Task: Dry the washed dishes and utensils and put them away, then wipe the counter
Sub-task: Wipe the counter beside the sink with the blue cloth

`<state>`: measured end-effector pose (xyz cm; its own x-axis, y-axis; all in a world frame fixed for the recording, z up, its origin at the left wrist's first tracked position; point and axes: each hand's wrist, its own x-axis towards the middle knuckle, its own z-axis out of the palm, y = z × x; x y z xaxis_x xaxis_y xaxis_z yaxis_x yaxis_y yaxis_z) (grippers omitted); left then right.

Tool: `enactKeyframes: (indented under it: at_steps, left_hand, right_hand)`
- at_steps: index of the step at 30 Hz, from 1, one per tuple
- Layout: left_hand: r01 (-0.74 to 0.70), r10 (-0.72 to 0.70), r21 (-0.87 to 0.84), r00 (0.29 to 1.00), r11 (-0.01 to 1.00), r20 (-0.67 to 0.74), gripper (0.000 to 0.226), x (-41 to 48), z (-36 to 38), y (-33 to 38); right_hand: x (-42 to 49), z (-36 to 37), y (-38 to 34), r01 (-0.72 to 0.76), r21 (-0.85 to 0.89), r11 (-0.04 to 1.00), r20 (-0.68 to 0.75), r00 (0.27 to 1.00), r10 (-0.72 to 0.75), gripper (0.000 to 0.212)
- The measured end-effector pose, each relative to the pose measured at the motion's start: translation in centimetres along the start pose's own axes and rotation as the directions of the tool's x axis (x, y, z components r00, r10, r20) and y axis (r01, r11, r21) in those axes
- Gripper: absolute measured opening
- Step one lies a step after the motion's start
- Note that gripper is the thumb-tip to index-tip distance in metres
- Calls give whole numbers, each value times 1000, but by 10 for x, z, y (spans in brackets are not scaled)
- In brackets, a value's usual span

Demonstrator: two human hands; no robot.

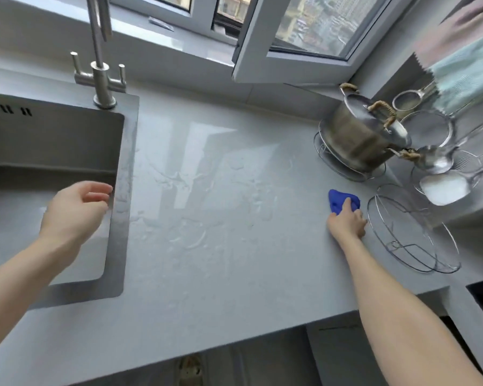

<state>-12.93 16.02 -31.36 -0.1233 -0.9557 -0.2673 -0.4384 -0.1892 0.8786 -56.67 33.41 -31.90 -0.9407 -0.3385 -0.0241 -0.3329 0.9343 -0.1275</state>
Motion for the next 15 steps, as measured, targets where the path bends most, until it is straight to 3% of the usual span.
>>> enactKeyframes:
  at_steps: [3,6,11,15]
  left_hand:
    - [101,-96,-94,994,990,50,39,6,-6,-11]
    - [139,-136,-135,990,981,27,38,5,-14,-15]
    - [156,-170,-213,984,965,-51,28,-5,-42,-13]
    - [154,-180,-217,978,964,-104,25,-19,-65,-16]
  right_hand:
    - [-12,9,-45,152,9,988,-14,988,-152,58]
    - [-50,21,-99,362,25,932,-30,932,-361,60]
    - [-158,42,-190,680,42,732,-29,733,-679,62]
    - [-232,51,-245,789,96,607,24,607,-794,64]
